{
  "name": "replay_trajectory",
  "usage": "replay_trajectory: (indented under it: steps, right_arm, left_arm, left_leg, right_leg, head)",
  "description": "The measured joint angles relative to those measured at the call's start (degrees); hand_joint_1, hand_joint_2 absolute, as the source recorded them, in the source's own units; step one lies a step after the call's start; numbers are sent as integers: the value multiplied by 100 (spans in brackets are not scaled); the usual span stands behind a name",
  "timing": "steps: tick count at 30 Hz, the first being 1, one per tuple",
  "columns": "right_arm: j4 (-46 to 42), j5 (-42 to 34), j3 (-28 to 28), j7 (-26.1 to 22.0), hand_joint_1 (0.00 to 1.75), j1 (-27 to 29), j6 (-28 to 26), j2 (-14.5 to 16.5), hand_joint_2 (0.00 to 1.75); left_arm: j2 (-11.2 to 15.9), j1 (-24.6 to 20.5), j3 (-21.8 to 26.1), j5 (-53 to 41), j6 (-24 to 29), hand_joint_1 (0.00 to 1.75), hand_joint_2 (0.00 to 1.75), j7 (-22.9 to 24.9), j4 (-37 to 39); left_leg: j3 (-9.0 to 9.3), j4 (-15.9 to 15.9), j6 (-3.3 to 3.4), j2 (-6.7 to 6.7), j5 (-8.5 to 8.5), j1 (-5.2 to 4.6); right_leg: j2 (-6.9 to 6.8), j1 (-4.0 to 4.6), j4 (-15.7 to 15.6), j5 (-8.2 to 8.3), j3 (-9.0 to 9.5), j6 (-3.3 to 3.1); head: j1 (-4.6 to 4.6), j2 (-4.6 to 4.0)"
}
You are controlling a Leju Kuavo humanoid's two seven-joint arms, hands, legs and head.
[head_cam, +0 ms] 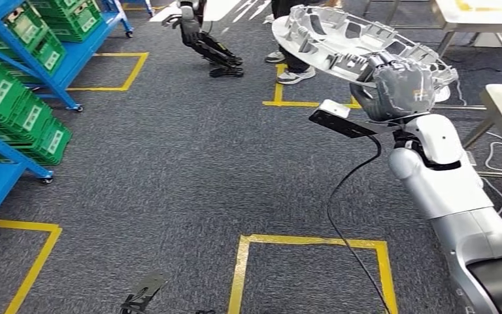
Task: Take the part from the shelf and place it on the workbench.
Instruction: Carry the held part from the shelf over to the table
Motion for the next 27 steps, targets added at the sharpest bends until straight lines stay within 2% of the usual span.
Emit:
replay_trajectory:
  steps: [1,2,3,4,6,8,9,10,12,13,14,15,16,17,18,20,21,23,24,26,27]
  right_arm:
    - [1,-3,-3,3,175,9,-1,-1,175]
    - [1,-7,-9,5,175,14,-2,-1,175]
    - [1,-11,-20,8,175,16,-4,-2,175]
    - [1,-14,-32,12,175,14,-8,-2,175]
    - [3,-17,-60,17,175,14,-26,-10,175]
    - [5,-25,-96,22,175,32,-43,-49,175]
    - [7,-33,-116,23,175,48,-46,-73,175]
    - [9,-40,-133,25,175,60,-49,-93,175]
    - [19,-53,-145,25,175,78,-59,-106,175]
    - [27,-57,-146,25,175,85,-68,-106,175]
    - [36,-60,-147,24,175,95,-76,-106,175]
    - [44,-63,-150,24,175,107,-84,-106,175]
    - [50,-65,-155,24,175,117,-89,-106,175]
    - [52,-66,-164,24,175,126,-90,-106,175]
    - [52,-67,-174,24,175,130,-91,-106,175]
    - [53,-69,-190,23,175,136,-99,-105,175]
    - [54,-72,-196,22,175,141,-105,-105,175]
    - [58,-76,-214,19,175,150,-117,-112,175]
    - [60,-79,-225,18,175,153,-118,-116,175]
    - [63,-83,-240,21,175,157,-119,-121,175]
    - [63,-84,-241,20,175,160,-119,-121,175]
  left_arm:
    - [1,1,0,0,-3,0,175,1,0]
    - [3,-1,0,0,-5,0,175,2,-1]
    - [8,-3,0,1,-7,0,175,3,-1]
    - [15,-4,0,2,-9,0,175,4,-1]
    - [30,-2,1,7,-18,0,175,6,0]
    - [34,0,3,10,-30,0,175,8,-1]
    - [33,1,4,13,-33,0,175,8,-1]
    - [29,1,4,16,-37,0,175,7,-2]
    - [26,13,5,22,-42,0,175,6,-2]
    - [30,27,6,23,-43,0,175,6,-2]
    - [37,40,8,24,-44,0,175,6,-2]
    - [42,50,9,24,-45,0,175,6,-2]
    - [46,55,10,24,-46,0,175,6,-2]
    - [46,57,11,24,-48,0,175,6,-2]
    - [48,57,11,24,-49,0,175,6,-2]
    - [61,54,11,24,-50,0,175,6,-2]
    - [68,54,12,24,-50,0,175,6,-2]
    - [72,55,15,25,-50,0,175,6,-2]
    - [70,54,16,26,-50,0,175,6,-2]
    - [68,55,17,26,-50,0,175,5,-2]
    - [68,60,17,26,-51,0,175,4,-2]
  left_leg:
    - [5,-135,53,-33,166,-25]
    - [106,-440,109,-98,396,-52]
    - [259,-815,162,-232,631,-73]
    - [409,-1169,202,-381,795,-71]
    - [577,-1554,189,-572,892,-62]
    - [612,-1636,153,-493,881,-54]
    - [630,-1664,168,-429,897,-48]
    - [650,-1691,185,-359,912,-42]
    - [677,-1719,211,-216,921,-40]
    - [682,-1718,216,-137,917,-42]
    - [686,-1717,219,-54,913,-41]
    - [691,-1717,217,29,908,-38]
    - [697,-1715,210,111,900,-33]
    - [706,-1712,195,185,888,-27]
    - [717,-1702,170,249,872,-28]
    - [734,-1673,109,345,835,-56]
    - [745,-1667,82,384,823,-73]
    - [768,-1681,41,475,816,-78]
    - [768,-1673,13,464,795,-67]
    - [660,-1426,-38,284,609,-35]
    - [512,-1114,-57,151,437,-23]
  right_leg:
    - [87,11,0,3,1,-4]
    - [170,16,0,6,4,-6]
    - [245,13,-1,10,1,-4]
    - [315,16,8,16,-8,3]
    - [440,4,12,43,-51,44]
    - [557,-16,-21,85,-88,109]
    - [484,-6,-8,75,-113,135]
    - [326,14,91,7,-169,158]
    - [-119,52,665,-314,-431,194]
    - [-250,49,1076,-508,-611,216]
    - [-316,39,1423,-648,-760,238]
    - [-348,28,1592,-692,-816,257]
    - [-373,18,1529,-638,-749,275]
    - [-415,10,1228,-506,-554,291]
    - [-524,8,801,-370,-288,307]
    - [-703,20,175,-214,109,276]
    - [-736,29,59,-205,182,238]
    - [-606,40,53,-192,170,137]
    - [-545,37,47,-178,160,99]
    - [-423,16,29,-146,151,25]
    - [-359,7,22,-135,149,1]
  head:
    - [1,0]
    - [1,0]
    - [2,-1]
    - [4,-1]
    - [4,-1]
    - [-2,-1]
    - [3,-1]
    - [12,-1]
    - [36,-1]
    - [43,0]
    - [43,0]
    - [43,0]
    - [44,0]
    - [44,-1]
    - [44,-1]
    - [39,-1]
    - [33,-1]
    - [20,-1]
    - [17,-1]
    - [14,-1]
    - [9,-1]
